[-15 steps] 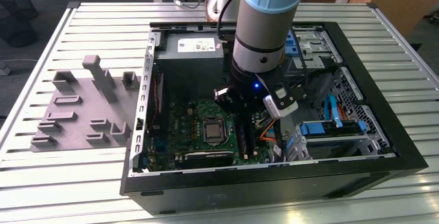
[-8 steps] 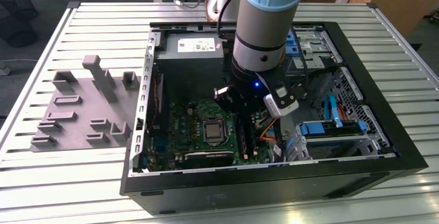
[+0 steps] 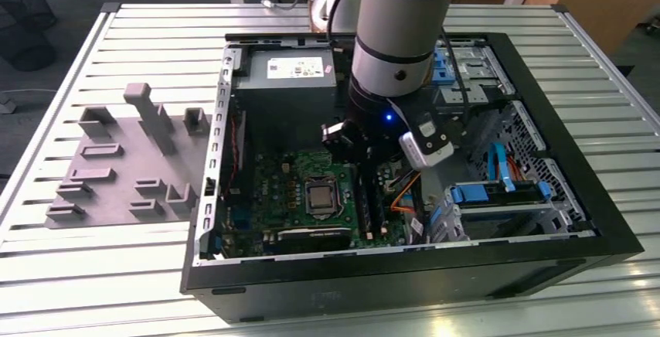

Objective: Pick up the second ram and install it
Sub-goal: 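Insert the second ram into the second slot, then press down the second ram until it locks into place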

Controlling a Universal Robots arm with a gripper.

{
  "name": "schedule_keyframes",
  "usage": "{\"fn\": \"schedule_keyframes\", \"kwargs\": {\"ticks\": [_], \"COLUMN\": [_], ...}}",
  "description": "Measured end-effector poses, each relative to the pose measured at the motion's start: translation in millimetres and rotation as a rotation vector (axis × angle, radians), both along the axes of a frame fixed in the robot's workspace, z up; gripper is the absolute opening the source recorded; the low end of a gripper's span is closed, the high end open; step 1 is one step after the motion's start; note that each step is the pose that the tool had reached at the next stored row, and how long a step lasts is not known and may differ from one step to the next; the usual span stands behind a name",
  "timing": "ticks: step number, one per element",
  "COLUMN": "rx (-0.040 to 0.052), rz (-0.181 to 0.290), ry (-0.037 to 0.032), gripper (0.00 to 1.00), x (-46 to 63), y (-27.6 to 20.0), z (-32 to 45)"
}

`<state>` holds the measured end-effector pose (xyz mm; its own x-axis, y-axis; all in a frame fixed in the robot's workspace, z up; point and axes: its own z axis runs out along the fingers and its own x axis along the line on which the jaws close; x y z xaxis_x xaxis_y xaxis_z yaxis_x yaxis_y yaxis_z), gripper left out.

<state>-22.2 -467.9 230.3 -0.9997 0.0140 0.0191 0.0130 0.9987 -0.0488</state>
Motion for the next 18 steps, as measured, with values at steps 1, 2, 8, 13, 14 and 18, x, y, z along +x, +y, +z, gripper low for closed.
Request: {"fn": "schedule_keyframes", "kwargs": {"ticks": [1,2,8,13,14,18], "rx": [0.0001,0.0000,0.0000,0.0000,0.0000,0.0001], "rz": [0.000,0.000,0.000,0.000,0.000,0.000], "ry": [0.0008,0.0013,0.0016,0.0016,0.0016,0.0016], "gripper": [0.26,0.26,0.11,0.11,0.11,0.11], "x": [0.2,0.3,0.3,0.3,0.3,0.3], "y": [0.0,0.0,0.0,0.0,0.0,0.0], "z": [0.5,1.1,1.2,-0.8,-1.7,-7.7]}}
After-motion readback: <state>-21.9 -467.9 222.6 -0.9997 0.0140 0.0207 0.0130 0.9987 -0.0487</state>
